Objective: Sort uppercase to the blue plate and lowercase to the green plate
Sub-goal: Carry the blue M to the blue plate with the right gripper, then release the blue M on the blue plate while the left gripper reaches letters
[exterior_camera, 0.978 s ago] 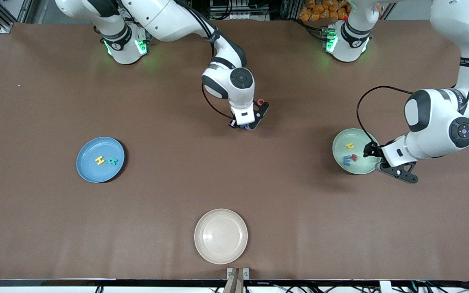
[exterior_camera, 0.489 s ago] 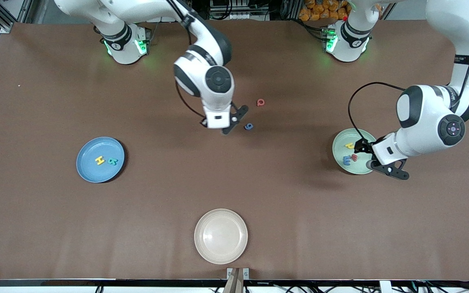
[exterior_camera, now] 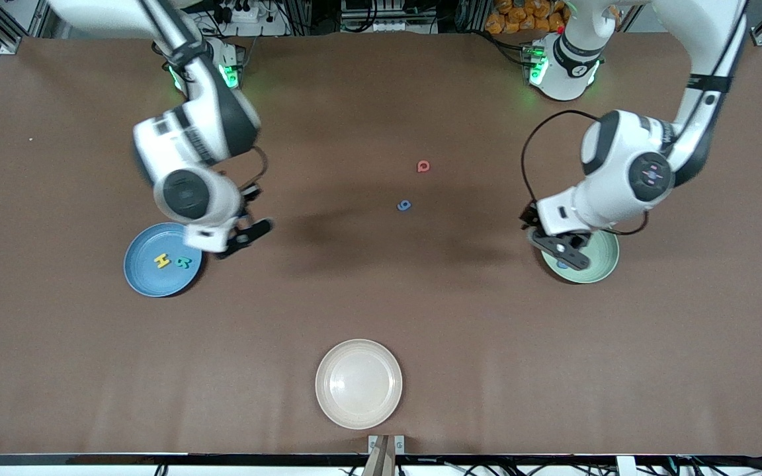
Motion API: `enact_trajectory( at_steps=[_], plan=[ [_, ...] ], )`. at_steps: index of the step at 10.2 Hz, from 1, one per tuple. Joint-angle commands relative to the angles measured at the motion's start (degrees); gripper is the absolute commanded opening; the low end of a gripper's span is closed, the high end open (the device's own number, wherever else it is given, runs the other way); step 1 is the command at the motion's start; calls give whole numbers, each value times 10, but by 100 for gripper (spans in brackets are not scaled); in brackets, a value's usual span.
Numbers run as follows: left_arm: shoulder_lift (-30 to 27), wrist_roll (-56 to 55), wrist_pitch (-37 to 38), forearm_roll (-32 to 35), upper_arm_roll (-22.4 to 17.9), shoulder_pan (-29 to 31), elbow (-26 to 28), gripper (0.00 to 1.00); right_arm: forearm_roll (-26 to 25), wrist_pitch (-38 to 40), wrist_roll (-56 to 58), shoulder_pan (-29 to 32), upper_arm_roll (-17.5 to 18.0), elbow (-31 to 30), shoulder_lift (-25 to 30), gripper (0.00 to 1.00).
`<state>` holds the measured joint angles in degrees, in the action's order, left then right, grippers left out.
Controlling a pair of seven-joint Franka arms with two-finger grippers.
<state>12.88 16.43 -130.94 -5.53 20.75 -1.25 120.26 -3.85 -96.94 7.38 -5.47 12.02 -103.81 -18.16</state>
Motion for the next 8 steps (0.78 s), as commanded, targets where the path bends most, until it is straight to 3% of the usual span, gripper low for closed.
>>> enact_trajectory(
  at_steps=[1,2,4,7,8],
  plan=[
    [-36,-79,-70,13,58,-21,72,72,2,-21,11,37,-45,-51,18,0],
    [-35,-126,-98,13,85,-37,85,72,2,-47,30,44,-82,-65,14,0],
    [-29,-219,-127,35,101,-77,93,72,3,-117,75,58,-120,-103,9,0],
    [14,-332,-169,102,100,-132,92,72,3,-188,92,62,-130,-126,-4,1],
    [33,-355,-187,126,99,-139,92,72,2,-198,92,63,-132,-126,-11,10]
  ],
)
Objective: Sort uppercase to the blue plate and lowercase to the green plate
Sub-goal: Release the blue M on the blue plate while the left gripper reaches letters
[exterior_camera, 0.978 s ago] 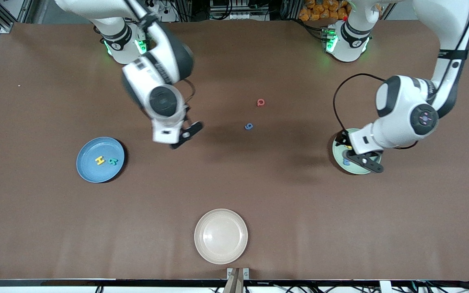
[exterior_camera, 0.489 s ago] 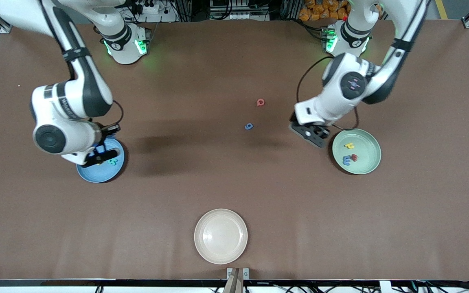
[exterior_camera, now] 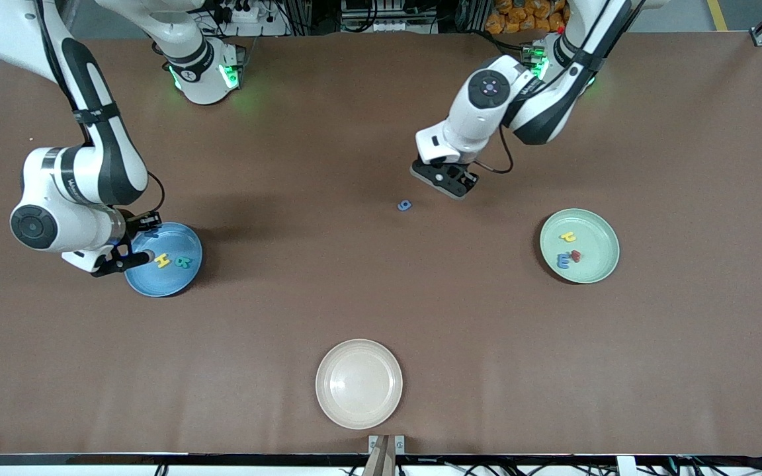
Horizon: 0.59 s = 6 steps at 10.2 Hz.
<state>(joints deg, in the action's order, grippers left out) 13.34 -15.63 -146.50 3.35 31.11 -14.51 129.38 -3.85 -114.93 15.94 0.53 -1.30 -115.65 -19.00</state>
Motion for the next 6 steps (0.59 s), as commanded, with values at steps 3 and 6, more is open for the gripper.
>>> enact_trajectory(
  at_steps=[3,6],
  plan=[
    [83,-142,-55,140,-13,-43,-15,72,4,-34,6,8,-2,-1,-7,99],
    [119,-179,-55,182,-45,-89,-54,72,10,-26,4,5,-2,22,17,100]
  ],
)
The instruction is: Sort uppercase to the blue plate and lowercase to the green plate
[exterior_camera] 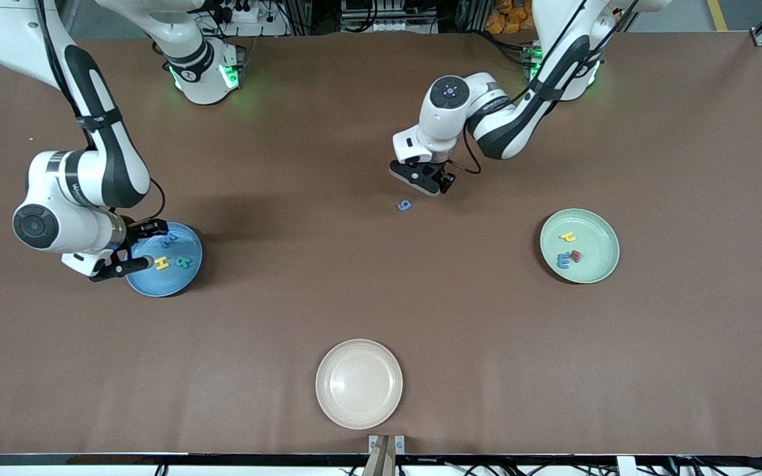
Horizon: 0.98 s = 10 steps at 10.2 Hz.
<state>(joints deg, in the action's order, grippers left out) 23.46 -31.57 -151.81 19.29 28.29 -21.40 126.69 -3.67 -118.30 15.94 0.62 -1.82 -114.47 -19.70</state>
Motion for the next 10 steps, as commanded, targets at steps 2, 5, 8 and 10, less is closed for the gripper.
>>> enact_trajectory(
  at_steps=[2,5,8,10],
  plan=[
    [38,-19,-2,23,-43,-47,-56,72,9,7,5,3,4,16,89,100],
    [62,-21,-3,44,-60,-66,-72,72,10,63,0,-16,3,76,146,100],
    [69,-21,-4,53,-65,-73,-74,72,32,179,-1,-17,3,185,153,100],
    [70,-22,-4,78,-65,-74,-72,70,86,188,-1,-1,2,206,167,100]
  ],
)
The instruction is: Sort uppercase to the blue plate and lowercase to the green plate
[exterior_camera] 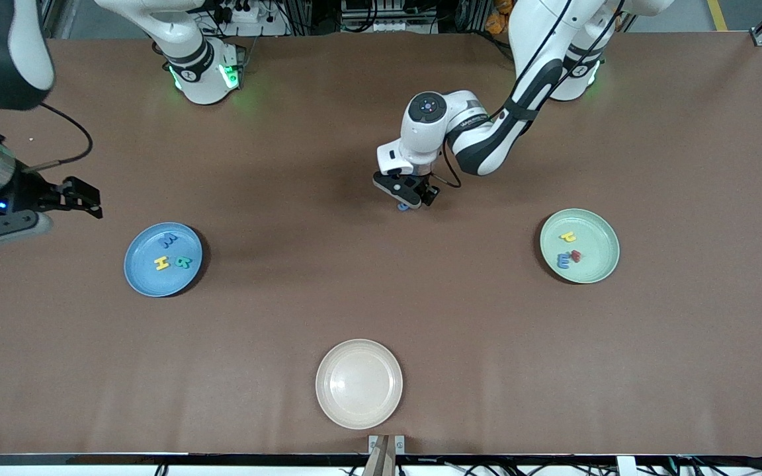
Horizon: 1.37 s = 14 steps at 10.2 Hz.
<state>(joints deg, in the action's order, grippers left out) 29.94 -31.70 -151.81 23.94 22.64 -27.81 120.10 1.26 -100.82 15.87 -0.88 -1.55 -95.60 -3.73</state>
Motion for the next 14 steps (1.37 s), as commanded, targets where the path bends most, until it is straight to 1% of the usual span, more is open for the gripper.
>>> enact_trajectory(
  at_steps=[1,4,5,7,8,10,11,12,14],
  plan=[
    [5,-21,-4,44,-8,-10,-5,68,55,13,0,16,0,17,17,100],
    [17,-21,-6,72,-17,-19,-9,67,61,28,-32,15,-2,37,24,100],
    [22,-21,-16,84,-19,-19,-8,66,64,33,-63,13,-1,42,20,100],
    [25,-21,-21,85,-22,-25,-8,66,65,39,-116,11,2,51,19,100],
    [26,-23,-20,85,-22,-26,-9,65,66,44,-117,11,2,54,18,100],
    [26,-24,-20,87,-22,-28,-9,56,72,46,-119,10,2,65,15,100],
    [27,-24,-20,90,-22,-28,-10,53,95,50,-119,11,2,67,11,100],
    [27,-24,-20,90,-22,-28,-11,53,103,50,-120,11,1,71,8,100],
    [35,-24,-20,95,-22,-28,-27,54,103,50,-122,11,1,72,-1,100]
  ],
)
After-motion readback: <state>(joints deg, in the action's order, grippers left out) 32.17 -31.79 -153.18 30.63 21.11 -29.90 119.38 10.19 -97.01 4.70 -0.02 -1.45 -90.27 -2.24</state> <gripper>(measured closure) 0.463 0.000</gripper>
